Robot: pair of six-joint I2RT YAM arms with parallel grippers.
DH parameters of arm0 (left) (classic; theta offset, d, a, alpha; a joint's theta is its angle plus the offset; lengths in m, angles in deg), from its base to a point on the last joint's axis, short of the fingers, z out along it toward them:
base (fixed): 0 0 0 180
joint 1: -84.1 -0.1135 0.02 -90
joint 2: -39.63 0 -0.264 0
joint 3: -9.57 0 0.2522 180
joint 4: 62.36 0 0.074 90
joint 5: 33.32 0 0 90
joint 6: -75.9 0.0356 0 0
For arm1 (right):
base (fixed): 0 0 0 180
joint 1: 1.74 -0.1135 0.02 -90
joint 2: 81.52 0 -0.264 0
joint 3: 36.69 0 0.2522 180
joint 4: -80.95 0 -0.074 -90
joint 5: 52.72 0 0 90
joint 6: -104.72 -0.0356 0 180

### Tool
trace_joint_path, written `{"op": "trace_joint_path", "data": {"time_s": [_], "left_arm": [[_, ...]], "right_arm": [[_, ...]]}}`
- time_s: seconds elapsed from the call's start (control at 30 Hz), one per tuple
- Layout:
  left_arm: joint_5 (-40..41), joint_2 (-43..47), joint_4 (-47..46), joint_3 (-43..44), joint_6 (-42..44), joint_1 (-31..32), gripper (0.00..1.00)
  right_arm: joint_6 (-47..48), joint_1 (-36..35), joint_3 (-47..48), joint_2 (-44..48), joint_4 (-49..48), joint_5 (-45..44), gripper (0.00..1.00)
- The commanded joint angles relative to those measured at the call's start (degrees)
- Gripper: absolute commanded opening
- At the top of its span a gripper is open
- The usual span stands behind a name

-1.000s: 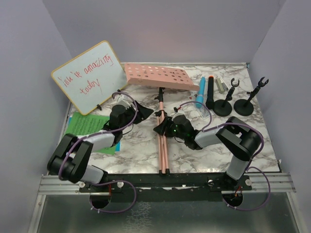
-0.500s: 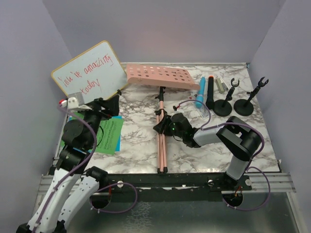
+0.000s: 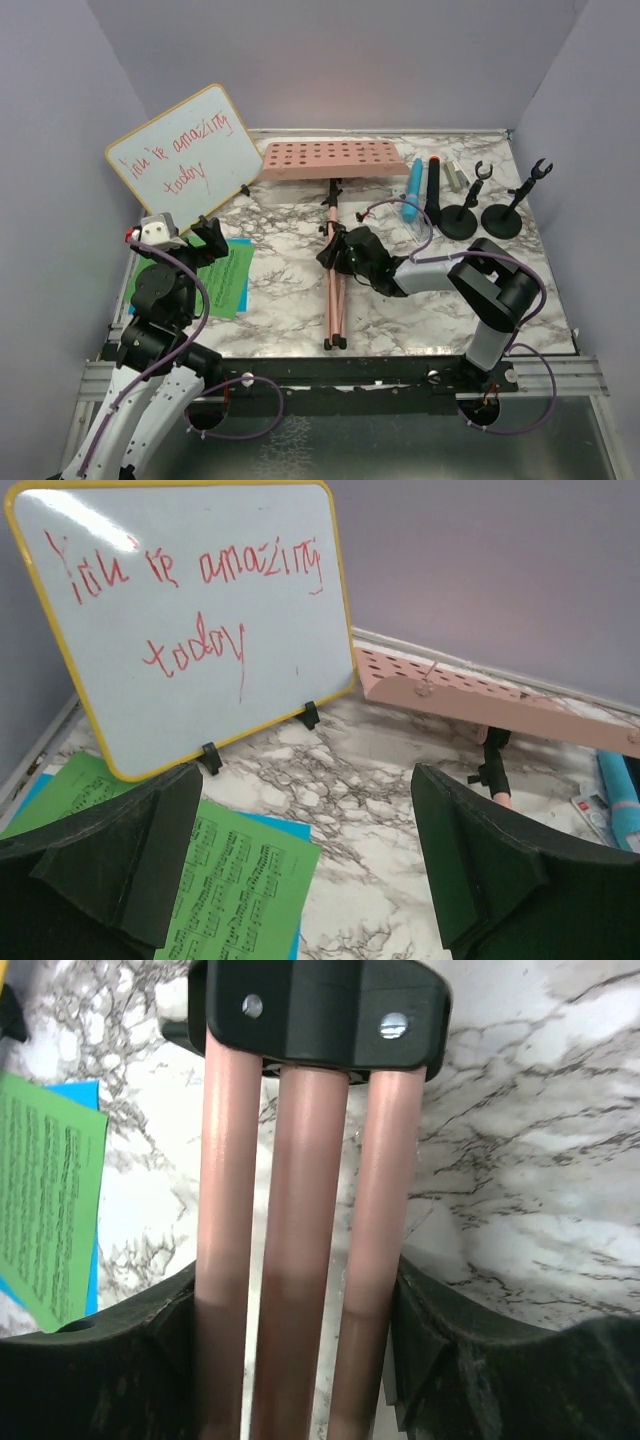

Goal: Pack up the instrument practice props
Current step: Place the music stand at the center of the board.

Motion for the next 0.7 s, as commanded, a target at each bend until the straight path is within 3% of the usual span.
{"op": "trace_joint_path", "data": {"time_s": [0.0,0.33,0.5,0.67], "left_arm": [[3.81,3.13,-0.03,-0.61,2.77,-0.22,0.92],[3.73,6.17,0.02,-1.11,2.9,-0.22,0.94],[3.11,7.12,1.29,0.03,2.51,-0.22,0.99],[0.11,8.34,2.38,1.14,2.7,-0.22,0.99]], "right_arm": [[1.44,0.99,-0.72,-2.64,17.49,-6.63,0.63],[0.03,0.99,0.15,0.71,22.3,-6.99,0.77],[5.6,1.03,0.59,8.94,23.91,-7.91,0.86],[13.69,1.0,2.17,21.58,31.44,-15.45,0.95]]}}
